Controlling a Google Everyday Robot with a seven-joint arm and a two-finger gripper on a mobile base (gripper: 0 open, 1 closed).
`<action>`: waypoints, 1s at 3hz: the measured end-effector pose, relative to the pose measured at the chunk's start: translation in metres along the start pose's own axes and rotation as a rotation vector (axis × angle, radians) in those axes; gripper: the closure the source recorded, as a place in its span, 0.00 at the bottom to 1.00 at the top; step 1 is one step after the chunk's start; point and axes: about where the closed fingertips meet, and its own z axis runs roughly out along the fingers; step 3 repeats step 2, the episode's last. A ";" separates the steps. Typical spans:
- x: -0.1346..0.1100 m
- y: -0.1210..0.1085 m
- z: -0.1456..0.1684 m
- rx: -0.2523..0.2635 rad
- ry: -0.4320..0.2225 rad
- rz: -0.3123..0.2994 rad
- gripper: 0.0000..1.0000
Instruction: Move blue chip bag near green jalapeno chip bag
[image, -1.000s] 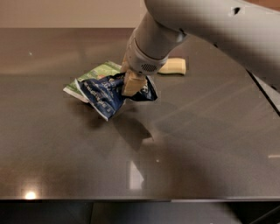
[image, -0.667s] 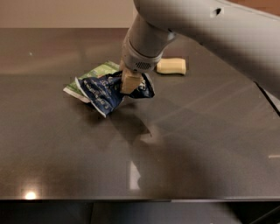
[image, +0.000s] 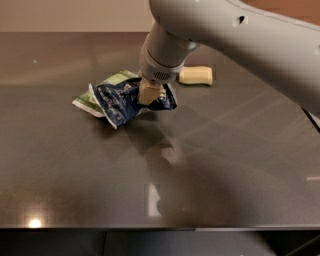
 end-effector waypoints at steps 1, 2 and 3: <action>-0.001 0.001 0.001 -0.001 0.000 -0.001 0.00; -0.001 0.001 0.001 -0.001 0.000 -0.001 0.00; -0.001 0.001 0.001 -0.001 0.000 -0.001 0.00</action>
Offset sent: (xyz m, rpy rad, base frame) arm -0.0003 0.0009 -0.0005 -0.0008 0.0007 0.0015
